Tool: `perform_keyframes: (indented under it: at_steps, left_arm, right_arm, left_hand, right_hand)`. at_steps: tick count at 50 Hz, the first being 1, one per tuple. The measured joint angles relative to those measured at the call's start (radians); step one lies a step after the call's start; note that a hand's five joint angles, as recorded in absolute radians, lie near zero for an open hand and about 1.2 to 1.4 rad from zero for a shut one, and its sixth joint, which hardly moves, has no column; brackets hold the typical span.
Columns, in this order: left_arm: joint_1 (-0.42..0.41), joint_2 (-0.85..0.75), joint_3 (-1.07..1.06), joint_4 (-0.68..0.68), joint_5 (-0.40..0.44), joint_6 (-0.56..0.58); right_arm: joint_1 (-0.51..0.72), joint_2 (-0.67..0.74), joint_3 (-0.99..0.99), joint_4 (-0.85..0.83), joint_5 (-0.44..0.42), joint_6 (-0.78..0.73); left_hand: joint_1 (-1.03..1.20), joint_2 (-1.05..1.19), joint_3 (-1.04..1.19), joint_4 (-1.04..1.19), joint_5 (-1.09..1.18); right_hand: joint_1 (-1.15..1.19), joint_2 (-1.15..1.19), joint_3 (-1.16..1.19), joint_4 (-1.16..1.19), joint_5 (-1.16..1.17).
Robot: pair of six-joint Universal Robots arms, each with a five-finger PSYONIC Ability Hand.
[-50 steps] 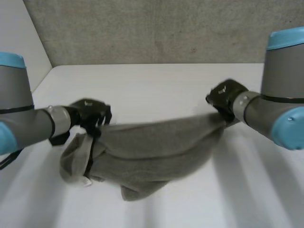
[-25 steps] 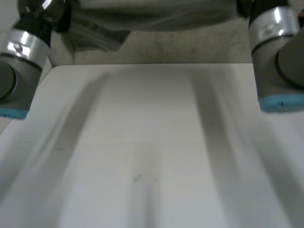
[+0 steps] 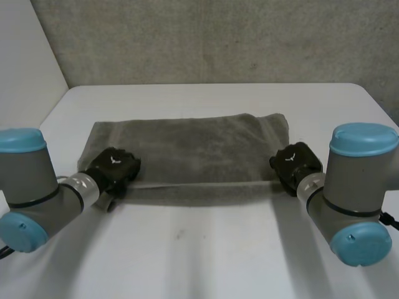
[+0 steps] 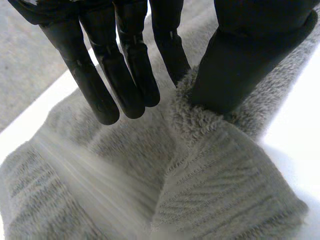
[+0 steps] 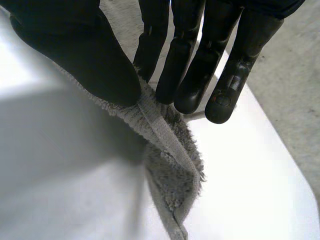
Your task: Fold the towel.
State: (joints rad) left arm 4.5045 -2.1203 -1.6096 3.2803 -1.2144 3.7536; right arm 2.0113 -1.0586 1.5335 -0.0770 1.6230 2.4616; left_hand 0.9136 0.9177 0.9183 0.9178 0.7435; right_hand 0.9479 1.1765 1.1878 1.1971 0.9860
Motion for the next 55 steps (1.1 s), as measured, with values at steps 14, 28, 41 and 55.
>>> perform_keyframes:
  at_steps: [14, 28, 41, 55]
  left_arm:
    - [0.013, 0.011, -0.046, 0.004, -0.011, 0.01]
    - [0.06, 0.158, -0.174, -0.005, -0.05, 0.009]
    - [0.127, 0.188, -0.201, 0.004, -0.072, 0.008]
    - [0.133, 0.128, -0.199, 0.0, -0.071, 0.004]
  right_arm:
    - [-0.025, -0.11, 0.139, -0.015, -0.053, 0.045]
    - [-0.08, -0.135, 0.159, -0.017, -0.054, 0.124]
    - [-0.075, -0.134, 0.161, -0.017, -0.054, 0.122]
    - [-0.077, -0.133, 0.161, -0.017, -0.053, 0.122]
  left_hand:
    - [-0.134, -0.141, -0.141, -0.142, -0.138]
    - [-0.207, -0.214, -0.213, -0.214, -0.211]
    - [-0.225, -0.233, -0.233, -0.232, -0.234]
    - [-0.156, -0.159, -0.16, -0.16, -0.16]
  right_hand:
    - [0.0, 0.0, 0.0, 0.0, 0.0]
    - [0.0, 0.0, 0.0, 0.0, 0.0]
    - [0.0, 0.0, 0.0, 0.0, 0.001]
    - [0.0, 0.0, 0.0, 0.0, 0.001]
